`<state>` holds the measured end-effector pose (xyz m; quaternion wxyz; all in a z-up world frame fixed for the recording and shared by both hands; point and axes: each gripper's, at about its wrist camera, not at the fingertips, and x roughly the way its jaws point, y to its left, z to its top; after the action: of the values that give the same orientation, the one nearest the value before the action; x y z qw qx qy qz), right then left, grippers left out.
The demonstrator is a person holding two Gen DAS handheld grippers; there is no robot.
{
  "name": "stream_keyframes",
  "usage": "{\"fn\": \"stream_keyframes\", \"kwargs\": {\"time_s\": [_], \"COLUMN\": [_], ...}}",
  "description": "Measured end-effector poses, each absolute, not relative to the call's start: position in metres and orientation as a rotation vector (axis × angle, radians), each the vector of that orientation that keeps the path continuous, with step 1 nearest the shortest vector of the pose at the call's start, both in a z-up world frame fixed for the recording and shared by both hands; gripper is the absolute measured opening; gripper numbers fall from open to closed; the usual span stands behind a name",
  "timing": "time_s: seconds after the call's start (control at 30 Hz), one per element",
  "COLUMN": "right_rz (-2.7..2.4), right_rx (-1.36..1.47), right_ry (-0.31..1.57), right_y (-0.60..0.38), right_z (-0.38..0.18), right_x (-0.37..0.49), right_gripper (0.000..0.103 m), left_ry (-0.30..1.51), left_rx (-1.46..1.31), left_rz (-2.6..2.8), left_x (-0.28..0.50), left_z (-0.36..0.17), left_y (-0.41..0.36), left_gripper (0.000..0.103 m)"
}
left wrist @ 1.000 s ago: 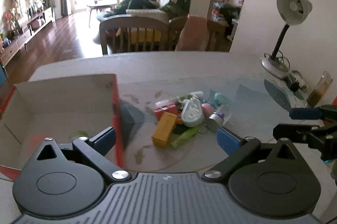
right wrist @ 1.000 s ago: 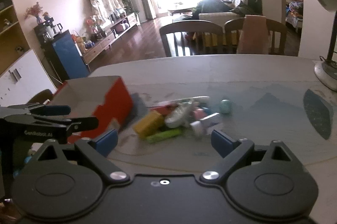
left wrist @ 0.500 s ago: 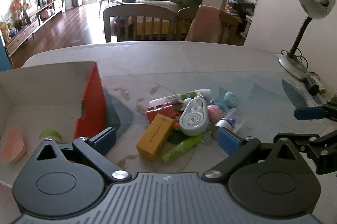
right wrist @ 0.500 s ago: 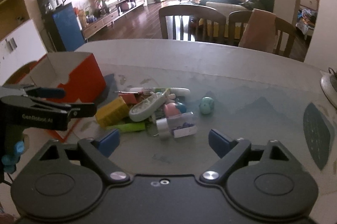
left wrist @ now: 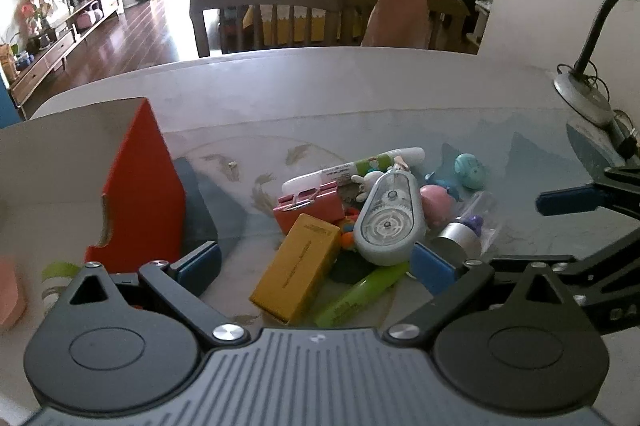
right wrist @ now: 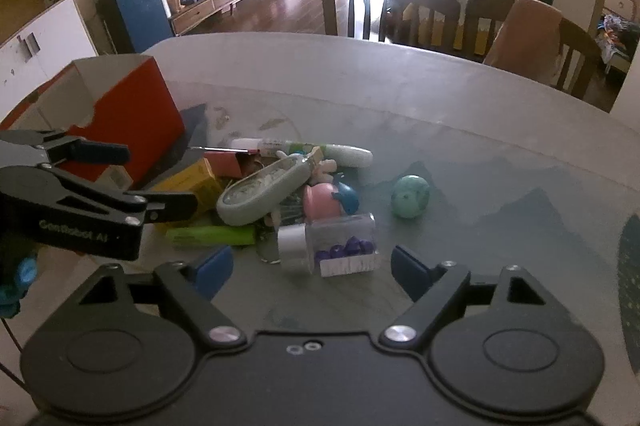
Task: Organize rigid objects
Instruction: 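Move both tools back to the pile of items on the table, then grasp the yellow carton with left tool while right grasps purple-bead bottle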
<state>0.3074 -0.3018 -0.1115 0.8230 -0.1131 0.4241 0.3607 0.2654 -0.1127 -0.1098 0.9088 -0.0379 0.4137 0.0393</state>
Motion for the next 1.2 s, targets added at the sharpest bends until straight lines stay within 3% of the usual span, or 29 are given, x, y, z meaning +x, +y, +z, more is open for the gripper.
{"fn": "stream_keyframes", "kwargs": {"time_s": [0.07,0.13,0.3,0.43,0.57,0.63,0.87,1.03,1.2], "right_rz": [0.776,0.785,0.797,0.802,0.801,0.796,0.784,0.771,0.762], "right_rx": [-0.250,-0.262,-0.271,-0.278,-0.283,-0.288,-0.299,-0.308,-0.306], "right_ry": [0.908,0.912,0.930,0.937,0.941,0.946,0.946,0.940,0.936], "right_y": [-0.299,-0.296,-0.294,-0.290,-0.288,-0.288,-0.287,-0.287,-0.288], "right_z": [-0.115,-0.119,-0.126,-0.132,-0.137,-0.140,-0.142,-0.139,-0.135], "right_x": [0.311,0.314,0.322,0.322,0.325,0.325,0.320,0.316,0.311], "right_gripper": [0.083,0.083,0.082,0.082,0.079,0.076,0.068,0.068,0.068], "left_ry": [0.859,0.873,0.899,0.921,0.932,0.944,0.941,0.941,0.943], "left_rx": [-0.080,-0.090,-0.097,-0.103,-0.107,-0.113,-0.109,-0.117,-0.104], "left_rz": [0.092,0.094,0.108,0.114,0.112,0.105,0.082,0.066,0.064], "left_x": [0.269,0.273,0.278,0.282,0.286,0.287,0.286,0.287,0.284], "left_z": [-0.112,-0.116,-0.124,-0.130,-0.136,-0.138,-0.140,-0.140,-0.138], "left_y": [-0.113,-0.111,-0.105,-0.101,-0.098,-0.097,-0.099,-0.098,-0.101], "left_gripper": [0.098,0.085,0.081,0.069,0.066,0.056,0.048,0.031,0.029]}}
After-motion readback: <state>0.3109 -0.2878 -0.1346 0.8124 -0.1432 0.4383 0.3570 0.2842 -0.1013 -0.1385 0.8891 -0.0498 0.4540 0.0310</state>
